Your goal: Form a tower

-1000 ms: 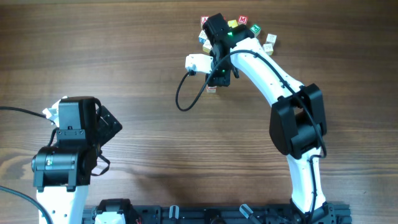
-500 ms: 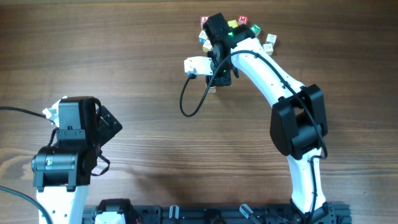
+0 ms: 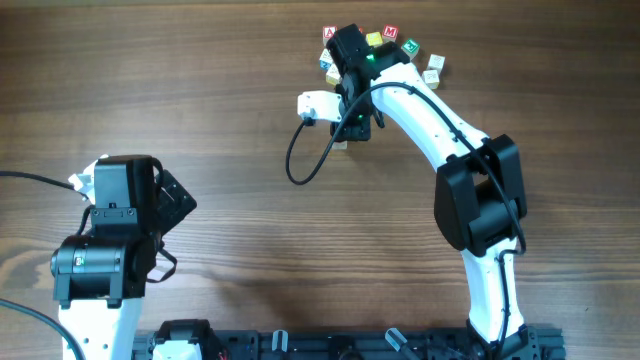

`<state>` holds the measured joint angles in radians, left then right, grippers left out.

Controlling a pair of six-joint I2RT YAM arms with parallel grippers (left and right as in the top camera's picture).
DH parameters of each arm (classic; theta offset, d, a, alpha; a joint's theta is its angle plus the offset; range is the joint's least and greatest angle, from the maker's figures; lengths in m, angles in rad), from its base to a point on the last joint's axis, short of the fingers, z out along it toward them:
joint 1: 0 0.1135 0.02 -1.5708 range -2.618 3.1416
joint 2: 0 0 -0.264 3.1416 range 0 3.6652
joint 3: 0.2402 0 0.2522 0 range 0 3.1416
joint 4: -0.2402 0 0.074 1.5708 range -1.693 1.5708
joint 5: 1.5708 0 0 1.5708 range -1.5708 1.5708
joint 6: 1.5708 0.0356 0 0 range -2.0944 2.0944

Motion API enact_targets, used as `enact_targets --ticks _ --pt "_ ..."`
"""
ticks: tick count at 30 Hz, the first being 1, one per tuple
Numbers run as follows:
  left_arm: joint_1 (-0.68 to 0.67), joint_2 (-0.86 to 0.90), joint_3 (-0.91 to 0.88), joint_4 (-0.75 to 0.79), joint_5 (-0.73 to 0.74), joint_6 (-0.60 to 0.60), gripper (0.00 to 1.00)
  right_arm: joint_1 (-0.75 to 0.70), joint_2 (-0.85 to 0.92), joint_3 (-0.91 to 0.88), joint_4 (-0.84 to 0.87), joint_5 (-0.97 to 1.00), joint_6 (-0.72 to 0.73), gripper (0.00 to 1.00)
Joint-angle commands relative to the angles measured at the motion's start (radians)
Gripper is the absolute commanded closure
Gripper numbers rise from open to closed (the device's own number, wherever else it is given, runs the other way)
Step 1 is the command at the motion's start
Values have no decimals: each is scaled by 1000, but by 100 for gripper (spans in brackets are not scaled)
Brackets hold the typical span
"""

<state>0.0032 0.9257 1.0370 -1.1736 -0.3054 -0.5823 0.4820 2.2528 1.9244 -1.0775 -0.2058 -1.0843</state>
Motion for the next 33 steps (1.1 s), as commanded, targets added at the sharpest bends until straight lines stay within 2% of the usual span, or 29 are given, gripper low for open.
enact_targets --ticks 1,33 --pt "8 0 -1 0 2 -10 0 6 -33 -8 -7 -14 14 95" --pt "8 0 -1 0 2 -10 0 6 -34 -27 40 29 -39 96"
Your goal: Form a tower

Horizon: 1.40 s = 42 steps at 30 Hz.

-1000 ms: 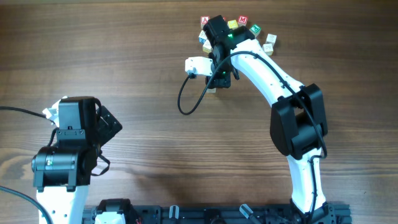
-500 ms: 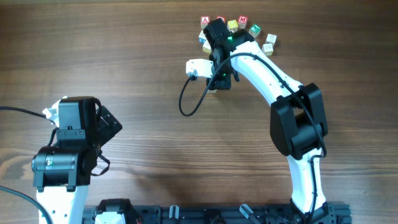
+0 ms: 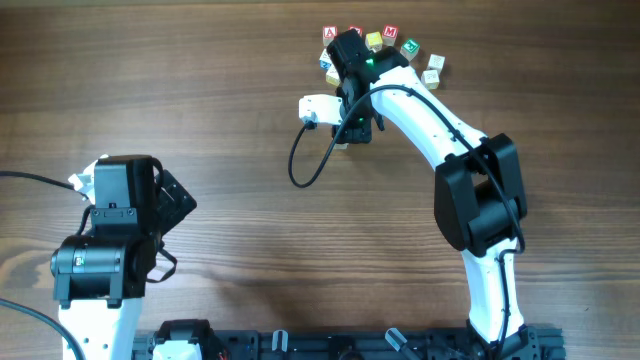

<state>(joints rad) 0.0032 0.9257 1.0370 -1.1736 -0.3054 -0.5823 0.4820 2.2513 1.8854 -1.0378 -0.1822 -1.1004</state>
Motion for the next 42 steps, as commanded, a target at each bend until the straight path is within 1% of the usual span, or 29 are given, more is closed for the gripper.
enact_targets --ticks 1,19,42 --pt "8 0 -1 0 2 -10 0 6 -32 16 0 5 -26 96" --pt "8 0 -1 0 2 -10 0 11 -64 29 -22 1 -45 96" --pt "8 0 -1 0 2 -10 0 1 -31 25 2 -23 -50 96"
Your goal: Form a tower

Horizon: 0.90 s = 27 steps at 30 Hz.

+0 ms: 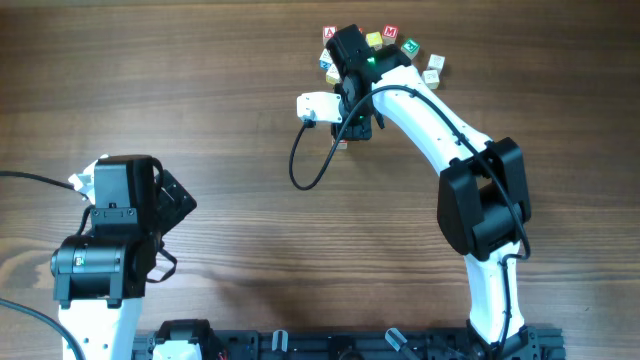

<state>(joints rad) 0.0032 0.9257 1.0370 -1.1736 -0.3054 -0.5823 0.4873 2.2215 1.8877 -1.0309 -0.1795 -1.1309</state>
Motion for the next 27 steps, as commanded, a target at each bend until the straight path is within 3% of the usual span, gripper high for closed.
enact_targets --ticks 1,27 --pt "8 0 -1 0 2 -10 0 -5 -2 23 -6 -25 -19 96" --pt "8 0 -1 0 2 -10 0 -10 8 1 11 -25 -19 96"
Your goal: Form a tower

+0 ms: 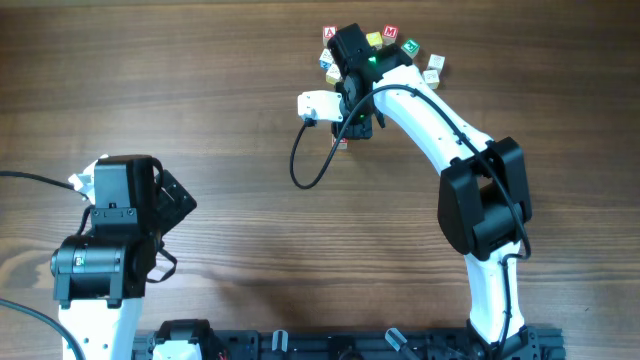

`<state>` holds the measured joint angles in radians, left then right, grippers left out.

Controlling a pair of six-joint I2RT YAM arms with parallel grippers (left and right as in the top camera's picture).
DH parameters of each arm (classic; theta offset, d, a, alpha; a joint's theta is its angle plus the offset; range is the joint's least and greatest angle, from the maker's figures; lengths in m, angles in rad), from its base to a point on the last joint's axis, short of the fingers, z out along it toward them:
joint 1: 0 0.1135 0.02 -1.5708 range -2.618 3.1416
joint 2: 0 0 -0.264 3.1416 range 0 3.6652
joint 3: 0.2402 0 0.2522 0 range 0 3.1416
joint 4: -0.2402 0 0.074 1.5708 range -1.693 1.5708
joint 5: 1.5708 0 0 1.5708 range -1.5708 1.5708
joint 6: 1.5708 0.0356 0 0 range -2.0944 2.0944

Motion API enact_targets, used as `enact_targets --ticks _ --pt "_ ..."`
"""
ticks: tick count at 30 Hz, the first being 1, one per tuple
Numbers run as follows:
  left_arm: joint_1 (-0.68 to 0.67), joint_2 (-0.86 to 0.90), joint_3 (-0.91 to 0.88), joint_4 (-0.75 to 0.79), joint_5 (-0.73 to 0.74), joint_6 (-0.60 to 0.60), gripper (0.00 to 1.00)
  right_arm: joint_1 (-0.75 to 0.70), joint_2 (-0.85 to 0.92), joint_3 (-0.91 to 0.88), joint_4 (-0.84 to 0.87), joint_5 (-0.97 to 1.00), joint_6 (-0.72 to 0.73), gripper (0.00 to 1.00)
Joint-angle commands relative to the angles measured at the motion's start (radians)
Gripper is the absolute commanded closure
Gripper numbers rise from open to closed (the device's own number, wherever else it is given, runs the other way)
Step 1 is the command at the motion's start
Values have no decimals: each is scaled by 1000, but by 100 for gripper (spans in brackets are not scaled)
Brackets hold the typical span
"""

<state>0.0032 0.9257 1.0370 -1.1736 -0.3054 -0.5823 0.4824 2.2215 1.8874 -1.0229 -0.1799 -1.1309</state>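
Several lettered wooden cubes lie in a loose cluster at the far edge: a red-lettered cube (328, 34), a yellow one (373, 39), a red M cube (390, 33), a green one (410, 47) and white ones (433, 64). My right gripper (349, 132) points down just in front of the cluster, its fingers hidden under the wrist. A small cube (341, 144) with a red mark peeks out at its lower left edge. Whether the fingers hold it cannot be told. My left gripper (172, 205) is folded at the near left, far from the cubes.
The right wrist's white camera (318, 105) and its black cable loop (300, 165) hang left of the gripper. Blue-edged cubes (327, 66) sit partly under the right wrist. The arm bases and a black rail (330, 345) line the near edge.
My right gripper stood over the small cube in front of the cluster at every moment. Between 2.3 s and 0.9 s ago the right arm's elbow shifted slightly to the right, and the cube's visible edge changed from plain beige to showing a red mark. The left arm stayed folded.
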Motion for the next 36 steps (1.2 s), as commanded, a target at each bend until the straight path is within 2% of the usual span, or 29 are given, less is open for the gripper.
enact_targets --ticks 1,36 --pt "8 0 -1 0 2 -10 0 -5 8 2 3 -25 -18 96" --pt "8 0 -1 0 2 -10 0 -11 14 -32 20 -48 -10 95"
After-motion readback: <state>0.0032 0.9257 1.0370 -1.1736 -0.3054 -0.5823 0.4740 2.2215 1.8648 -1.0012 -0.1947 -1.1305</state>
